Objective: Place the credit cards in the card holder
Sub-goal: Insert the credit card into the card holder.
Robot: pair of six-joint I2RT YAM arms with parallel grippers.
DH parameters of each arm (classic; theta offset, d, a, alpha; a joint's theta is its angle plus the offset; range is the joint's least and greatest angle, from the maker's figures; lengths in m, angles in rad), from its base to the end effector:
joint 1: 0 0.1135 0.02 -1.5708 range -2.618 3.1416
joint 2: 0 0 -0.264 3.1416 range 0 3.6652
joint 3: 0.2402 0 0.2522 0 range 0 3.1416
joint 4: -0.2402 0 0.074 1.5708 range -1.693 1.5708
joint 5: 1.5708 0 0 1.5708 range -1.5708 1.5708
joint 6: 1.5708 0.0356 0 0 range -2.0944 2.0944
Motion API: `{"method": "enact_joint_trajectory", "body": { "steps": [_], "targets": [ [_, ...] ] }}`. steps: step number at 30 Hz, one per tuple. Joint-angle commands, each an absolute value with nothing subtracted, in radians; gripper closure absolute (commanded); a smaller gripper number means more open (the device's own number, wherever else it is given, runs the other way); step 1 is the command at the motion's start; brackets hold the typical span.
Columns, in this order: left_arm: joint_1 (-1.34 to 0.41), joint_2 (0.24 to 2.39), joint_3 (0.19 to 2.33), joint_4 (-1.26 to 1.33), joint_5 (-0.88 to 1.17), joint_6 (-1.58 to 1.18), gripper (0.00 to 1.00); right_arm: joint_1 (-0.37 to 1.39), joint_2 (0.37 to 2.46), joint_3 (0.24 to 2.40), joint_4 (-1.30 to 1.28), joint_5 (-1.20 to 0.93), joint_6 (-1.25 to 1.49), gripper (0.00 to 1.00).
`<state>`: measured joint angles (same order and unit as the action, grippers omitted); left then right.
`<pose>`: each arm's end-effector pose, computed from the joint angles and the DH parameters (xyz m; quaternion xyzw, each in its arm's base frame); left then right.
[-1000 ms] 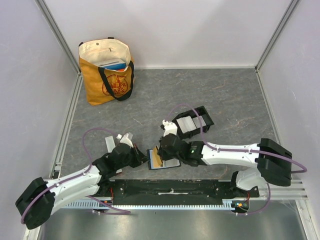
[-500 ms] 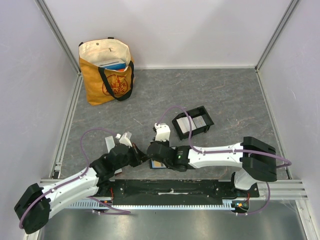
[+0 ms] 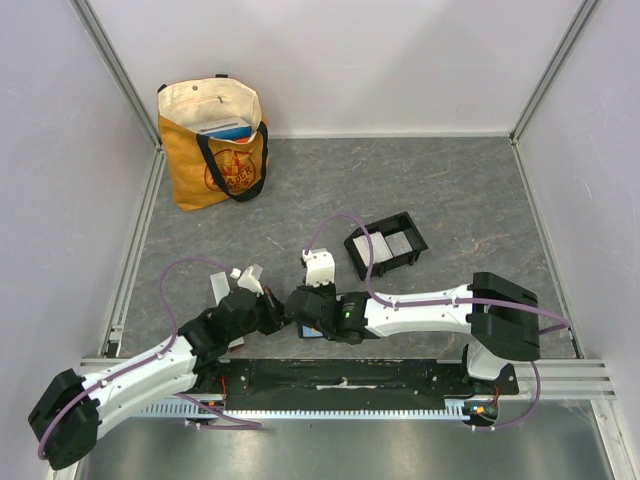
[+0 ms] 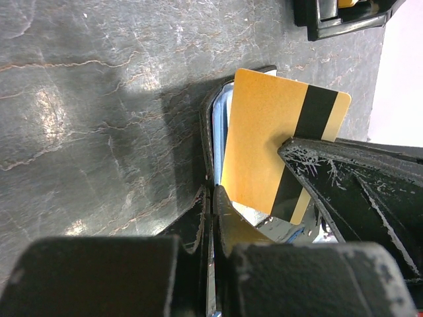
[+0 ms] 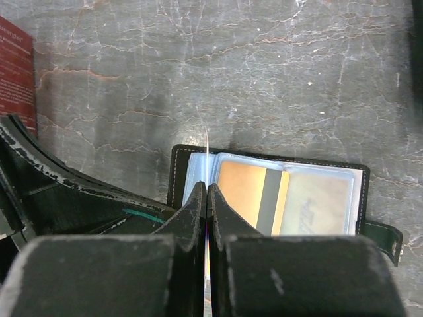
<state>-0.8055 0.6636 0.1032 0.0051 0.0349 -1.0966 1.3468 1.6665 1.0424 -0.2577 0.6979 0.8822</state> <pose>0.0992 -0.1051 0.1390 -0.1183 0.8657 -0.4046 0.2700 0.0986 0.3298 0.2037 -0.0913 0.8873 0.1431 0.4287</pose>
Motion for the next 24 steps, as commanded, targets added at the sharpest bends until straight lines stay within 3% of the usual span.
{"method": "enact_joint_trajectory", "body": {
  "steps": [1, 15, 24],
  "targets": [
    [-0.808, 0.652, 0.109, 0.023, 0.037, -1.128, 0.98, 1.356, 1.674, 1.084, -0.322, 0.778, 0.896, 1.00],
    [-0.808, 0.641, 0.103, 0.011, 0.043, -1.121, 0.98, 1.356, 1.626, 1.077, -0.376, 0.830, 0.907, 1.00],
    [-0.808, 0.663, 0.094, 0.006, 0.018, -1.128, 0.98, 1.355, 1.526, 1.042, -0.265, 0.736, 0.819, 1.00]
  ]
}}
